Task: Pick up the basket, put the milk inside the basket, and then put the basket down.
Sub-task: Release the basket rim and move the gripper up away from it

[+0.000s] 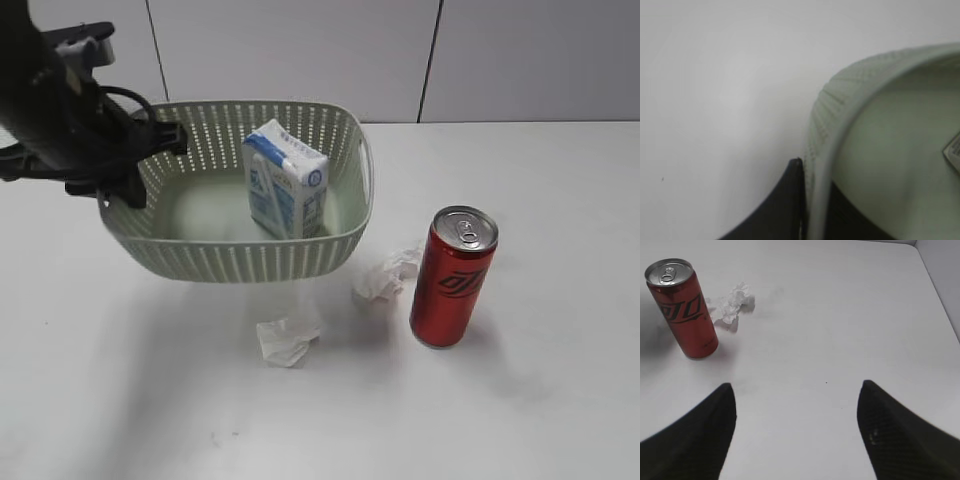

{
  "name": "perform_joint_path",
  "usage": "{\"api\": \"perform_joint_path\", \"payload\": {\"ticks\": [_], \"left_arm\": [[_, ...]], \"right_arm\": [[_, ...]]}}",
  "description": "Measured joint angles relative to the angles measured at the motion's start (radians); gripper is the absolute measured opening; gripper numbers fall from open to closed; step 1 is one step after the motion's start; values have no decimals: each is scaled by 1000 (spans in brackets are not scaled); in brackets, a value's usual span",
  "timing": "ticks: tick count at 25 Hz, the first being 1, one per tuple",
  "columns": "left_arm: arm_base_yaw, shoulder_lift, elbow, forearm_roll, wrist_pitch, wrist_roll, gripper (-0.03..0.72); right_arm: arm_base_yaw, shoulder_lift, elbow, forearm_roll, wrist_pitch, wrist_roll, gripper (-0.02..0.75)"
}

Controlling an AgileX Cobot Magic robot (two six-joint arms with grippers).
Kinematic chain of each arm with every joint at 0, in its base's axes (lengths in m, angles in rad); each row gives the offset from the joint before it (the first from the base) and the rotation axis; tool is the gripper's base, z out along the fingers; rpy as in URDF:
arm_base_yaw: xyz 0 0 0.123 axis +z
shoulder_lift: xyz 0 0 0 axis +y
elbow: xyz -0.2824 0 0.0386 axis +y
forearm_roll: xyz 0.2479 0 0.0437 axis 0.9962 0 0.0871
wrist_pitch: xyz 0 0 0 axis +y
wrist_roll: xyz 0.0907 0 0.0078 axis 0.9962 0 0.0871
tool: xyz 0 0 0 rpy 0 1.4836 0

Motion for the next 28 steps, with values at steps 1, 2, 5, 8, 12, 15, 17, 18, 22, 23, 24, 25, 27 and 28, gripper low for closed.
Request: {"api": "perform_joint_path", "payload": {"ticks": [1, 2, 5, 8, 12, 15, 17, 18, 22, 23, 24, 25, 27, 28], "left_arm": [[6, 30, -29, 0, 0, 7, 1], [11, 60, -62, 0, 0, 13, 1], [26, 149, -145, -5, -1, 57, 1], [34, 234, -216, -6, -1, 122, 1], [50, 334, -286, -58, 1, 138, 1], [61, 387, -319, -74, -9, 138, 1], [66, 411, -324, -74, -23, 139, 1], [68, 418, -324, -75, -32, 139, 1], [73, 435, -324, -80, -65, 142, 4], [73, 435, -324, -81, -73, 142, 11], [73, 435, -325, -86, -81, 142, 26], [74, 435, -326, -92, -89, 143, 54], [74, 435, -330, -107, -98, 141, 137], [74, 435, -334, -112, -104, 140, 195]], "right_arm": [[0, 0, 0, 0, -1, 0, 592], [0, 0, 0, 0, -1, 0, 592], [0, 0, 0, 0, -1, 1, 592], [0, 0, 0, 0, -1, 1, 592], [0, 0, 0, 0, -2, 1, 592], [0, 0, 0, 0, -2, 1, 592], [0, 0, 0, 0, -2, 1, 592], [0, 0, 0, 0, -2, 1, 592], [0, 0, 0, 0, -2, 1, 592], [0, 0, 0, 0, -2, 1, 592], [0, 0, 0, 0, -2, 1, 592], [0, 0, 0, 0, -2, 1, 592], [0, 0, 0, 0, -2, 1, 592], [0, 0, 0, 0, -2, 1, 592]]}}
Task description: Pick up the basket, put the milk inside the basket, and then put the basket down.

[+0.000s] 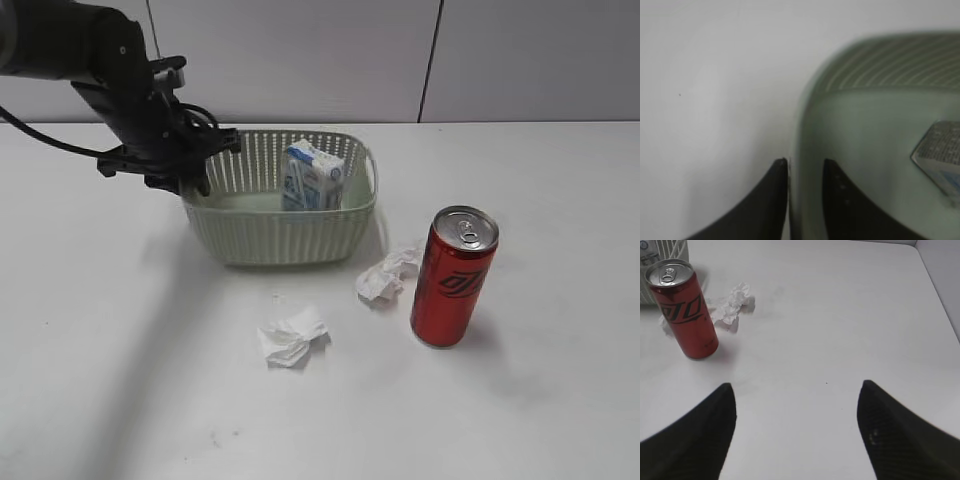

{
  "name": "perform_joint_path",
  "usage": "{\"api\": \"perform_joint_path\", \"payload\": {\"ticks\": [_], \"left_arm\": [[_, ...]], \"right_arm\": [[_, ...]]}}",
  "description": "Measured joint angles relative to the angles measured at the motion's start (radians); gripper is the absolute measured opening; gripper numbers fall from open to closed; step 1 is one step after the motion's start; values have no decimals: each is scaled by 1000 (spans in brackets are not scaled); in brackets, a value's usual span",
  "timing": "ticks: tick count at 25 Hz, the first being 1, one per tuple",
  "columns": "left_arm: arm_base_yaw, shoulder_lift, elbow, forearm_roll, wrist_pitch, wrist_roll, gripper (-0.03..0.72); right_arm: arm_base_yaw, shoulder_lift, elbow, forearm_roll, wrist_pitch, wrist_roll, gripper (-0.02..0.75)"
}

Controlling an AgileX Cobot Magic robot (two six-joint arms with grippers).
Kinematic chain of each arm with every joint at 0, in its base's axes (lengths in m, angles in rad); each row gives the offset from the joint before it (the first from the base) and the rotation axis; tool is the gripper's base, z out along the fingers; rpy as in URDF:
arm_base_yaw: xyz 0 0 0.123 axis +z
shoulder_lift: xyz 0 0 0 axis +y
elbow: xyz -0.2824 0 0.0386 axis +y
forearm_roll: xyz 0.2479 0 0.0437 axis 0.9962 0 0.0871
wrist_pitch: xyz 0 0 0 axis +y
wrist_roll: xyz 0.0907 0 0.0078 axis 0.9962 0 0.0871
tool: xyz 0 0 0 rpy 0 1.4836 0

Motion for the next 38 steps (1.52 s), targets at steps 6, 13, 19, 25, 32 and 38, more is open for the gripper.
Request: {"api": "perform_joint_path", "payload": {"ticks": [6, 13, 19, 25, 32, 38], "left_arm": [[0, -3, -20, -18, 28, 5, 517], [43, -3, -213, -22, 336, 103, 626], [120, -48, -302, -9, 541, 192, 627], [243, -136, -284, 59, 571, 229, 620], [320, -316, -129, 77, 573, 286, 604], [327, -513, 106, 64, 576, 347, 587]], "right_arm": [[0, 0, 0, 0, 0, 0, 592], [0, 0, 0, 0, 0, -1, 592], [0, 0, 0, 0, 0, 0, 592], [0, 0, 0, 0, 0, 0, 591], [0, 0, 0, 0, 0, 0, 591], [0, 0, 0, 0, 0, 0, 591]]}}
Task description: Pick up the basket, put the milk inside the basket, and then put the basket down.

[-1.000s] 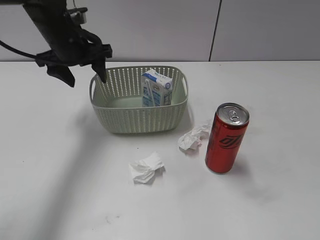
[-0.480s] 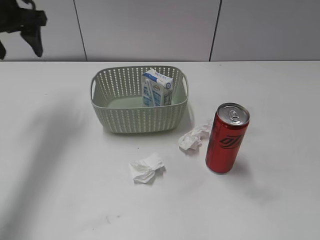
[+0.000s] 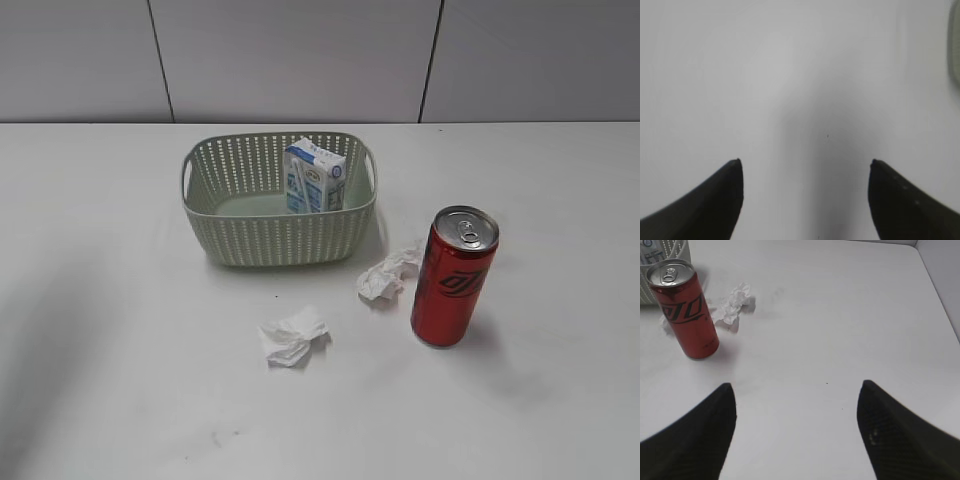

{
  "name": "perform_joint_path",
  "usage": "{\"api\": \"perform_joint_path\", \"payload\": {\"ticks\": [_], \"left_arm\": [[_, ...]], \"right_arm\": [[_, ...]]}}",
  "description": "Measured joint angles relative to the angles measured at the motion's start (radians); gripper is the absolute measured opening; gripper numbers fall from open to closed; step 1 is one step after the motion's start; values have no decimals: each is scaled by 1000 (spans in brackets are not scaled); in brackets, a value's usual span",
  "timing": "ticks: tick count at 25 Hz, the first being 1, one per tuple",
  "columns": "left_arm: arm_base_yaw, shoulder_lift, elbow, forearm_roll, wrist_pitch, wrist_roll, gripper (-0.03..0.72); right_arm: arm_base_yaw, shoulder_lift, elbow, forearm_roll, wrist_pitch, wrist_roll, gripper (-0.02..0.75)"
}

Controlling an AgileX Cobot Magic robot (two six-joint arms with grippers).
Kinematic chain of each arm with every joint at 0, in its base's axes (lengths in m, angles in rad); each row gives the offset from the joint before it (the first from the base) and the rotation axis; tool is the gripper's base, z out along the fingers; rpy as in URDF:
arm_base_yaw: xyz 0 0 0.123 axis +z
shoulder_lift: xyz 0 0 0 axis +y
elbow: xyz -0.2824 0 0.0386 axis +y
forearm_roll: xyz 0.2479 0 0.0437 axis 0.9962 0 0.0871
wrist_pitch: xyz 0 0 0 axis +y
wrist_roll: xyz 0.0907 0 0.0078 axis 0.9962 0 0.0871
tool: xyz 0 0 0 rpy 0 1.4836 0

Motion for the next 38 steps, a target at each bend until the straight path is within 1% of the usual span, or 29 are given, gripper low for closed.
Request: {"api": "perform_joint_path", "payload": {"ticks": [9, 13, 19, 27, 38], "left_arm": [[0, -350, 324, 12, 3, 8, 585], [0, -513, 444, 18, 1, 8, 585], [0, -781, 583, 12, 0, 8, 585], [0, -1139, 674, 3, -1, 8, 585], [0, -1464, 758, 12, -5, 8, 585]], "right_arm": [[0, 0, 0, 0, 0, 0, 591], [0, 0, 0, 0, 0, 0, 591], [0, 0, 0, -3, 0, 0, 591], [0, 0, 0, -4, 0, 0, 591], [0, 0, 0, -7, 0, 0, 591]]}}
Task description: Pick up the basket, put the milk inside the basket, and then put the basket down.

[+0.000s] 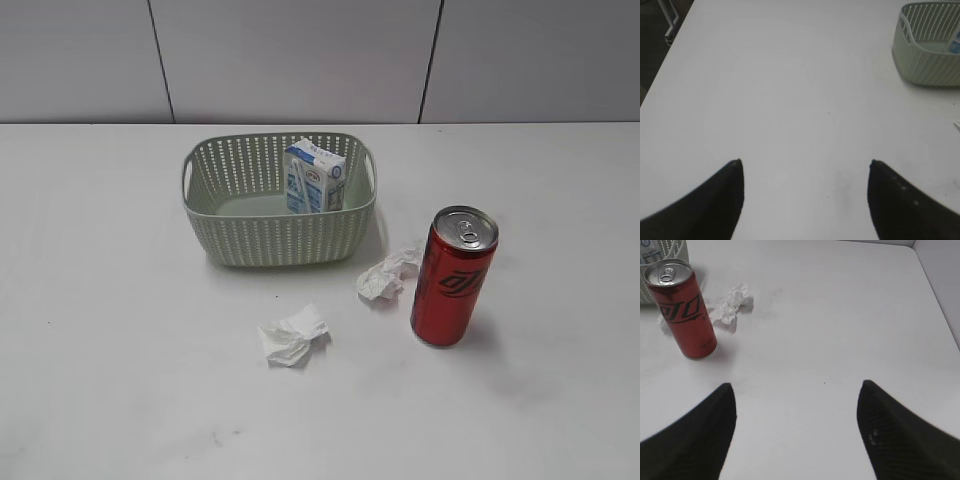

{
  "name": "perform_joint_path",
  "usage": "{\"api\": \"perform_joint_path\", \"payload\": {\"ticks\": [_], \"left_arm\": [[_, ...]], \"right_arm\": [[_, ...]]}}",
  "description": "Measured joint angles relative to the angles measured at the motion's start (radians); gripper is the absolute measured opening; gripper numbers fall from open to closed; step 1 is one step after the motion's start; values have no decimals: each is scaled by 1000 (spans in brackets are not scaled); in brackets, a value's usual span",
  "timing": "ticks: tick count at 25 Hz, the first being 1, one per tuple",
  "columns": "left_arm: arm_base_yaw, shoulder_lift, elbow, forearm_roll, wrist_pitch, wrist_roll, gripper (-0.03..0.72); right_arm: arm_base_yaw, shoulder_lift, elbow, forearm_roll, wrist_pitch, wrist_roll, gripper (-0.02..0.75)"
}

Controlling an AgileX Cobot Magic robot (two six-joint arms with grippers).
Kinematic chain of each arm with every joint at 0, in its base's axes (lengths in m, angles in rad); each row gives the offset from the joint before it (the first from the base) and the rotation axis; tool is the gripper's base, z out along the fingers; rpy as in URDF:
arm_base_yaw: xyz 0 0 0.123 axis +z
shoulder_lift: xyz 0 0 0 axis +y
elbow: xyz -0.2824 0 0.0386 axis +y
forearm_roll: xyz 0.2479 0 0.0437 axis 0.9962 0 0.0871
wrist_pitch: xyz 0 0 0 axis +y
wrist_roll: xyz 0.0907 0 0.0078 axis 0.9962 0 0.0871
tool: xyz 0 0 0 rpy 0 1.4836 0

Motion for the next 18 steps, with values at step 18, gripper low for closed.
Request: {"api": "perform_joint_path", "payload": {"ticks": [18], "left_arm": [[0, -96, 91, 34, -131, -47, 575]], "right_arm": [[0, 0, 1, -2, -2, 0, 591]]}}
